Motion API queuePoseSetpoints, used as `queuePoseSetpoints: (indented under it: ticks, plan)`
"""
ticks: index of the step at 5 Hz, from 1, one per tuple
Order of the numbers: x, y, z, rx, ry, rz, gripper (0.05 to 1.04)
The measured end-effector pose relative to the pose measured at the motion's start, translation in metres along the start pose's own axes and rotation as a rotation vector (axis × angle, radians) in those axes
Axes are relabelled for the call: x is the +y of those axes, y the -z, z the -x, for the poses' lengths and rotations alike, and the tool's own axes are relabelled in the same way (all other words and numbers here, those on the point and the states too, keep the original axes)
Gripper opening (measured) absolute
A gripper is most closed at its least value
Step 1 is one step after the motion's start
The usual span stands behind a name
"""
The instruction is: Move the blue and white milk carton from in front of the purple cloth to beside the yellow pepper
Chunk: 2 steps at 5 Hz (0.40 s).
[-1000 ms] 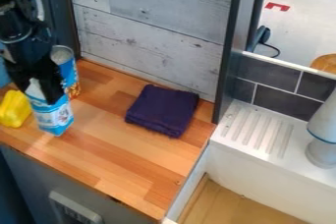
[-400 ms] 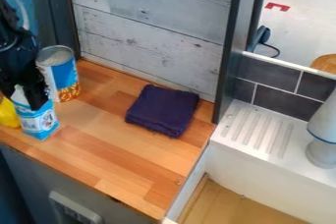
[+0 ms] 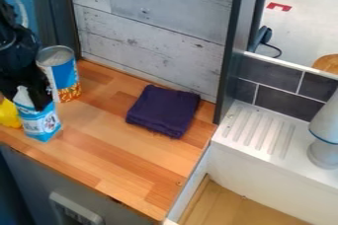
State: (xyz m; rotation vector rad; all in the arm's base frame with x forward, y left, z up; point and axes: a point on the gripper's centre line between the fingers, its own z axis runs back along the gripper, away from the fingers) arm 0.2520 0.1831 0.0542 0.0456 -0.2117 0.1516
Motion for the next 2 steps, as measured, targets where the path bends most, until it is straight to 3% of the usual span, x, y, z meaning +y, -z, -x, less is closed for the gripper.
queuePoseSetpoints:
  ticks: [1, 2]
  plan:
    - [-0.008, -0.048, -0.022, -0.018, -0.003, 0.021, 1.009]
    - [-0.011, -0.094, -0.028, 0.000, -0.083, 0.093, 1.009]
